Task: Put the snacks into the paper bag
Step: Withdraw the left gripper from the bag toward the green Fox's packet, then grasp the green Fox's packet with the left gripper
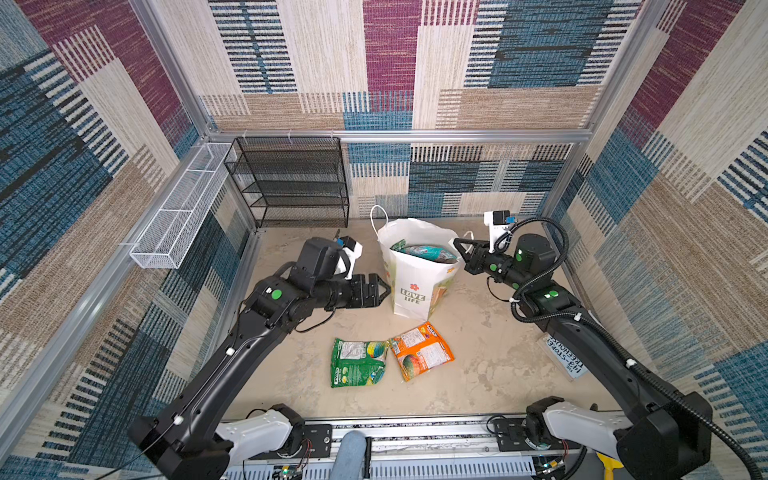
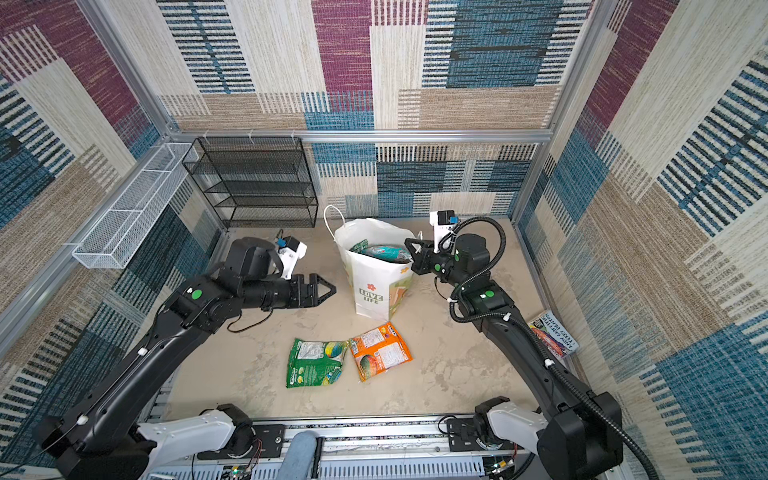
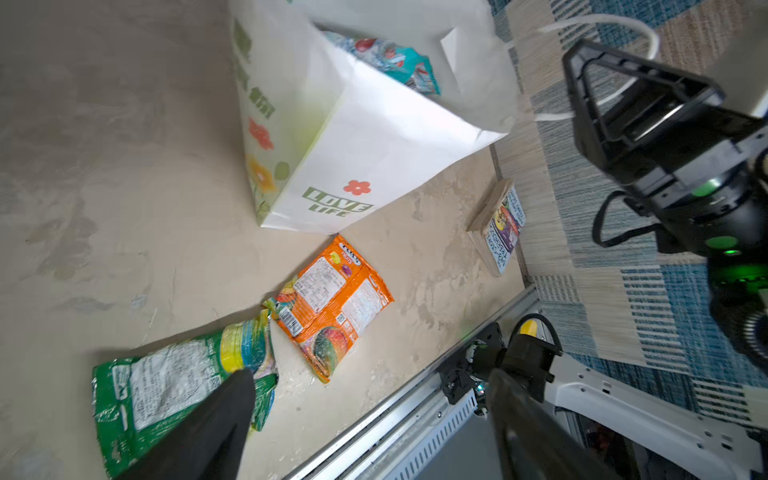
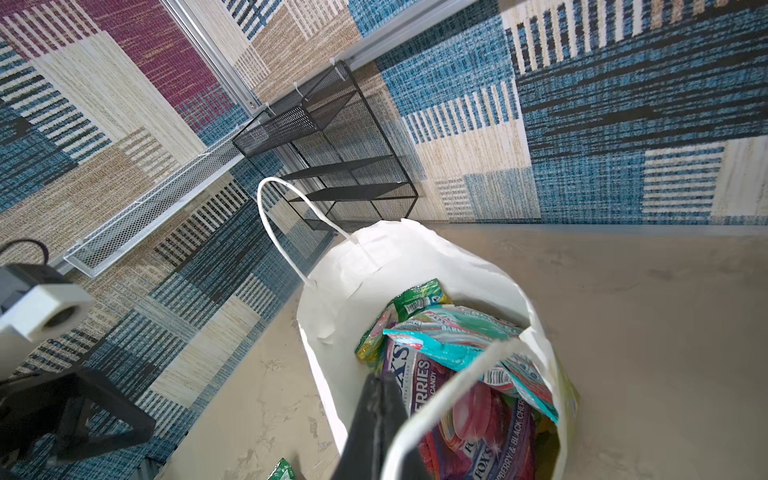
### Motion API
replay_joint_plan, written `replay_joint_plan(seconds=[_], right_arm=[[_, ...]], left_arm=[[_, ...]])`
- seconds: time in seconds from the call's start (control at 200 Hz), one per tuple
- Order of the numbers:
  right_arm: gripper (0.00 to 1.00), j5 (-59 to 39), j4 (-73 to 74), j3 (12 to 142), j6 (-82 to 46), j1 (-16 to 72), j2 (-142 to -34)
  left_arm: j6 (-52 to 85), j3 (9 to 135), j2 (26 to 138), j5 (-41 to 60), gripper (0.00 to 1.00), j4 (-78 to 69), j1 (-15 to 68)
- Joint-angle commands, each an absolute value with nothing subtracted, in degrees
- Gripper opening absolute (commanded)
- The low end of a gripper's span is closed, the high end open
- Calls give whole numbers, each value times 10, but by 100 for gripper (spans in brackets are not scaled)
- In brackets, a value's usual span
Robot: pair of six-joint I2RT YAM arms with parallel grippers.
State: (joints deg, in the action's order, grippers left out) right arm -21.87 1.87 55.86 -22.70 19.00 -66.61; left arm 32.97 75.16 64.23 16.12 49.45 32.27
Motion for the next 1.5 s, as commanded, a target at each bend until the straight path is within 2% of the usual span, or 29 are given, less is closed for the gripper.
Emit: replay_joint_plan(seconds=[0.0,0.06,0.09,0.22,0.366,0.491,0.736,0.977,1.257,1.352,1.497], right_arm=[[0,-212,48,556,-231,190,-667],[0,-212,49,556,-232,190,-667],[0,-212,51,555,-233,190,-667],[0,-212,52,553,-235,190,-666],[0,-205,54,549,-235,190,-664],[0,-204,54,549,-236,190,-669],[0,-202,56,548,-237,190,-669],[0,-202,54,548,-237,190,-668],[1,-201,54,548,-237,190,-670],[1,-204,51,551,-237,190,-675],[1,-203,50,552,-237,191,-673]], left_arm=[[402,674,573,132,93,471,321],[436,610,524,130,95,455,321],[448,581,501,121,100,453,321],[491,496,432,47,99,490,318],[543,399,394,54,99,451,316],[577,335,404,66,99,410,308],[600,300,459,6,99,433,307],[582,269,495,33,99,356,307],[579,270,558,28,88,330,305],[581,263,563,36,77,312,304],[587,258,567,36,67,303,304]])
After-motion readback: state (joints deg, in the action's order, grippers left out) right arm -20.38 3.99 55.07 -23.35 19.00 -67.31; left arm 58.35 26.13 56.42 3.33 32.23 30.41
